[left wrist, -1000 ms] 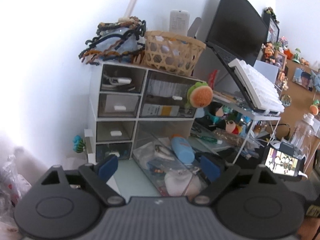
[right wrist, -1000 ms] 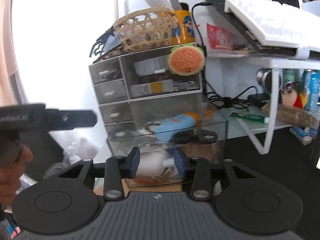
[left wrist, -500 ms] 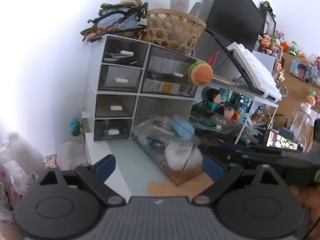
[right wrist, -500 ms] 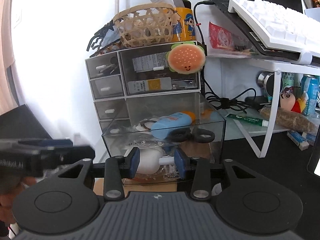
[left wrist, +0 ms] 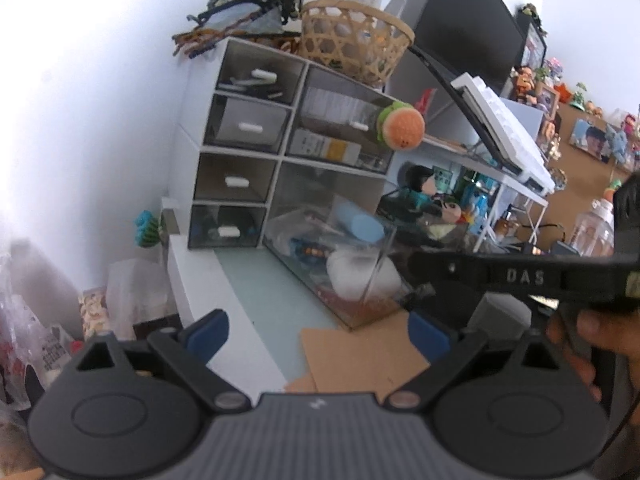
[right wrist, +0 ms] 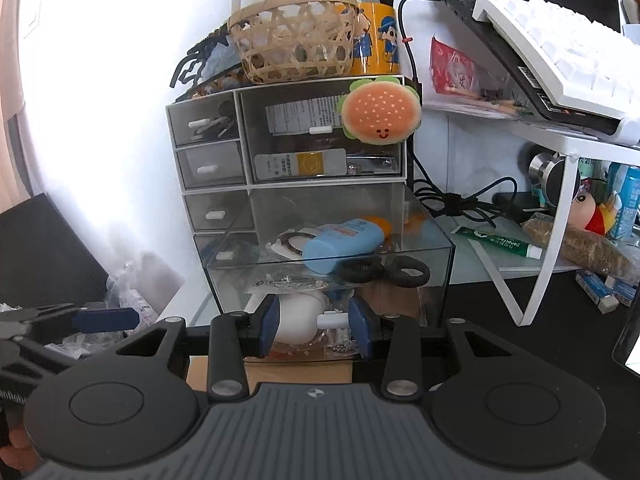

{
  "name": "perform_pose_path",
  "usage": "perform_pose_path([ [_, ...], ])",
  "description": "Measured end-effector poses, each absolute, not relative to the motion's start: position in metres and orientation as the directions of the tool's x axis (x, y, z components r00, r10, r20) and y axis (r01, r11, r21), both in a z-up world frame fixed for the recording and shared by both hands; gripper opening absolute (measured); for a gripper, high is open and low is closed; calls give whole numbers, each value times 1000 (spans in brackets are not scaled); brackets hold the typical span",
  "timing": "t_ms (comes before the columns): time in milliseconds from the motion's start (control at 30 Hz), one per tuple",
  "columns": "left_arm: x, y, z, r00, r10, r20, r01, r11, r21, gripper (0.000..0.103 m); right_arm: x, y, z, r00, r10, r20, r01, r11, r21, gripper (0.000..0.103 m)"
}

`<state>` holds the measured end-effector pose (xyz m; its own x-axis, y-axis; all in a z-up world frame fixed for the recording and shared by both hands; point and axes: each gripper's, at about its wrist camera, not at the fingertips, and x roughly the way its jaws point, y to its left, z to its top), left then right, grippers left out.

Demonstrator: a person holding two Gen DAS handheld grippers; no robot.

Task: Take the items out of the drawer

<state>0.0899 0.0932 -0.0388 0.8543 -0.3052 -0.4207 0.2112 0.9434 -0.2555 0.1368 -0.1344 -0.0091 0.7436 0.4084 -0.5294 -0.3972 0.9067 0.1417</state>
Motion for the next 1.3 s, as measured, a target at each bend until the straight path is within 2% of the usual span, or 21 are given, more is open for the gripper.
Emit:
perform_pose_path([
  [467,65,103,-28,867,-307,-393,210,939,-271,101,149,-125,-2,710,385,-590,-385,913,132,42],
  [833,54,99,-21,889,-266,-372,207,959,-192,102,162,-106,4,694,331,-639,-376,924,69,42],
  [1300,57,105,-27,891,-265,-369,202,959,-201,102,174,-88,7,696,303,-652,-371,928,35,42],
])
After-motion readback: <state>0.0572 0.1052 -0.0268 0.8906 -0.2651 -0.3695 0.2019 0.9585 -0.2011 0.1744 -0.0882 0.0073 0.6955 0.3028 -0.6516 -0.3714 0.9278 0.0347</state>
